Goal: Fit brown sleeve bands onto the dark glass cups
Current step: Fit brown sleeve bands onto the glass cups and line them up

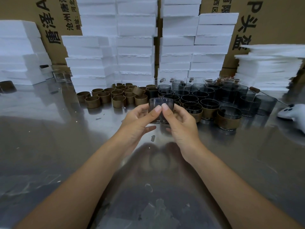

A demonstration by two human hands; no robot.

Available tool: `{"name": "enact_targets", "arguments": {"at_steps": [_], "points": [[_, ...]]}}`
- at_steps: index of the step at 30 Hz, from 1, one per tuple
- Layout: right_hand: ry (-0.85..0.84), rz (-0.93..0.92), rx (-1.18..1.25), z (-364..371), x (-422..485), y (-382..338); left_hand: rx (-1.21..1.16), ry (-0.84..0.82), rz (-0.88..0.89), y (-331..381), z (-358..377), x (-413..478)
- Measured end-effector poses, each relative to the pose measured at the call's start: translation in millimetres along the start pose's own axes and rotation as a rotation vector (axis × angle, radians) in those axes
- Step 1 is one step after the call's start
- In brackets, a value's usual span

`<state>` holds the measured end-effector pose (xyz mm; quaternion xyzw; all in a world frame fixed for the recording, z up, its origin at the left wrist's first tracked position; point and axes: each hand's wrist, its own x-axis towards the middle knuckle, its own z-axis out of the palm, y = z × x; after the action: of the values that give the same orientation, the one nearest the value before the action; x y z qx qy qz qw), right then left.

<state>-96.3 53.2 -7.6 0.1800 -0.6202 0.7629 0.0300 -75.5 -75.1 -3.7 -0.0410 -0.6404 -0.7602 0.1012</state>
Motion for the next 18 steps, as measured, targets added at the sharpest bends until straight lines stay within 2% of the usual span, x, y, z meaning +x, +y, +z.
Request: {"name": "enact_targets", "arguments": {"at_steps": [7,18], "points": [[-0.048,0.110,-0.009,-0.3,1.1,-0.7,-0.085,-0.082,-0.044,1.9,-1.0,1.0],[-0.087,0.223,0.141,-5.1,4.7,-4.1,-0.225,-0.148,-0.107,4.9,-2.9,0.3]]}}
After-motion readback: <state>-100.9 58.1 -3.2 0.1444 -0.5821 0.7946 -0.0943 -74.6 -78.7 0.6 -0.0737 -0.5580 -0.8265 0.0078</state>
